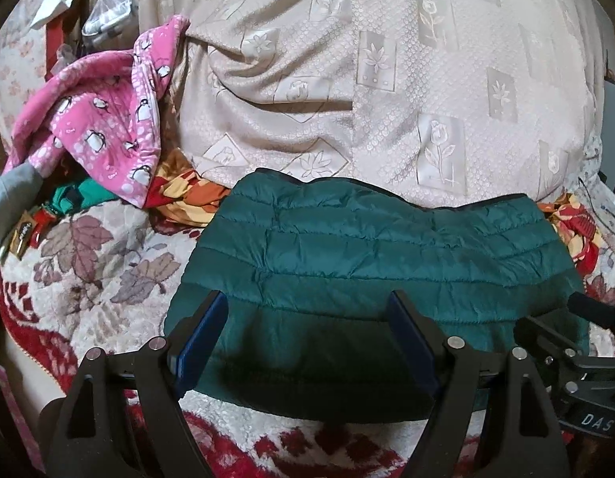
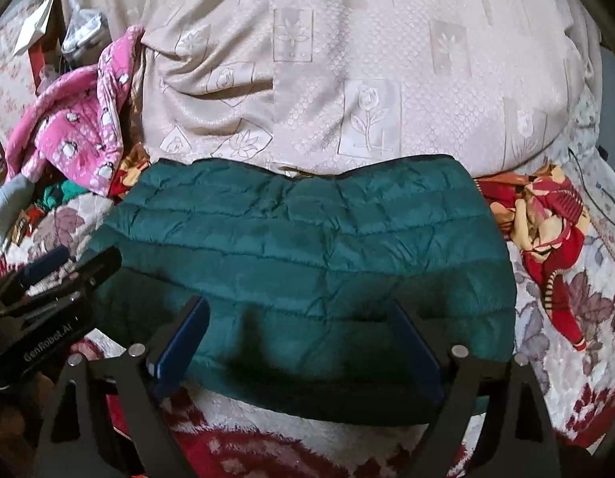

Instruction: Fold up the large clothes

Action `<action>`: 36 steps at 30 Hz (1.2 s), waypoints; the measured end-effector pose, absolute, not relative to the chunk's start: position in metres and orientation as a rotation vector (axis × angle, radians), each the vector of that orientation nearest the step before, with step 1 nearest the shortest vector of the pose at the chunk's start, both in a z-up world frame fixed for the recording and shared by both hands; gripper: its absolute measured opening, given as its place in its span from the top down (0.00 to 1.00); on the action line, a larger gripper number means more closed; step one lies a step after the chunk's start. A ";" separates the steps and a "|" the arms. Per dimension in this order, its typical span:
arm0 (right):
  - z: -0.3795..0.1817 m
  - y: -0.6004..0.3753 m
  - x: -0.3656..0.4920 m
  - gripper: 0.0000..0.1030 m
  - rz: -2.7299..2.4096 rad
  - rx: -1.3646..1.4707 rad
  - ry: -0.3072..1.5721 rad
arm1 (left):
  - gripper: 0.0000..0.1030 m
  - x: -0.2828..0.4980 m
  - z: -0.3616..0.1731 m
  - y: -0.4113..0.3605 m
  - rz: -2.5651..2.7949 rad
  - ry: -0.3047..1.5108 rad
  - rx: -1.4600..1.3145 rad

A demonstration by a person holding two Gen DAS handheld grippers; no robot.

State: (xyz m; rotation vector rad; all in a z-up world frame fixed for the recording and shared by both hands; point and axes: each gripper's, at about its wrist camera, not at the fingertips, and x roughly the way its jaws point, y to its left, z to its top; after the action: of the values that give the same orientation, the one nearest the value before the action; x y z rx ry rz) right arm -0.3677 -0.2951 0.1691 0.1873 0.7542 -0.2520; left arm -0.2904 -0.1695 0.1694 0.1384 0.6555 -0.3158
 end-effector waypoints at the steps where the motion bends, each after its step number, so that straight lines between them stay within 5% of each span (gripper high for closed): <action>1: 0.169 -0.294 -0.369 0.10 -0.266 0.173 0.752 | 0.54 -0.291 0.169 -0.170 -0.311 0.655 0.143; 36: 0.151 -0.304 -0.376 0.10 -0.332 0.203 0.790 | 0.55 -0.296 0.153 -0.179 -0.321 0.702 0.137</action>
State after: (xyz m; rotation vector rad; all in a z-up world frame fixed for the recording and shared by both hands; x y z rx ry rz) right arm -0.3764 -0.3039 0.1509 0.2030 0.7896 -0.3324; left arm -0.2961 -0.1789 0.1535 0.1372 0.7017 -0.3208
